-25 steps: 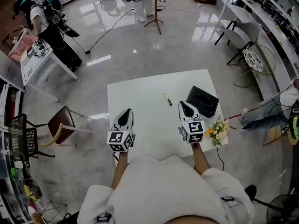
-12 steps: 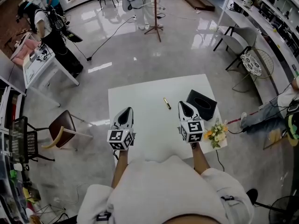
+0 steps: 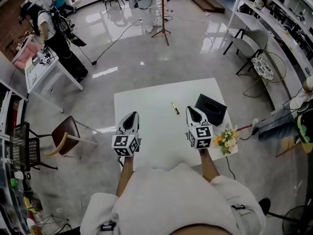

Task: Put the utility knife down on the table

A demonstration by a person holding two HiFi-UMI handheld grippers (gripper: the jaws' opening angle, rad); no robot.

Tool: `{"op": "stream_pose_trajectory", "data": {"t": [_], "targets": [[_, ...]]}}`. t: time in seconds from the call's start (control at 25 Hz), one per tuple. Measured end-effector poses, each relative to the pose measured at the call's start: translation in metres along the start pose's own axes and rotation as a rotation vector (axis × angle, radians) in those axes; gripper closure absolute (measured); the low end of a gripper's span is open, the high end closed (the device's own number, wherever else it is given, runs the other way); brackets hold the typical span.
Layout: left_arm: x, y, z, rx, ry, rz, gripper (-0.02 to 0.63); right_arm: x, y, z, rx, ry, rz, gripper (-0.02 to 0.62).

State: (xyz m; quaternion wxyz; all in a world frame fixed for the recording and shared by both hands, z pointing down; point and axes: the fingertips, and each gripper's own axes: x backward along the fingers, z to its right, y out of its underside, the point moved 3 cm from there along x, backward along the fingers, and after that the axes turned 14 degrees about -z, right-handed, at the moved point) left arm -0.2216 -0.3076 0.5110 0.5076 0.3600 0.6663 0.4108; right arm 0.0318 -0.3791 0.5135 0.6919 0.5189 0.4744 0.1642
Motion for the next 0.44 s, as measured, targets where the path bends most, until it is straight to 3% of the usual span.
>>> {"op": "stream_pose_trajectory", "data": {"t": [0.44], "targets": [[0.0031, 0.0031, -0.0056, -0.001, 0.000, -0.002, 0.586, -0.0003, -0.0016, -0.0071, 0.011, 0.002, 0.002, 0.565]]}}
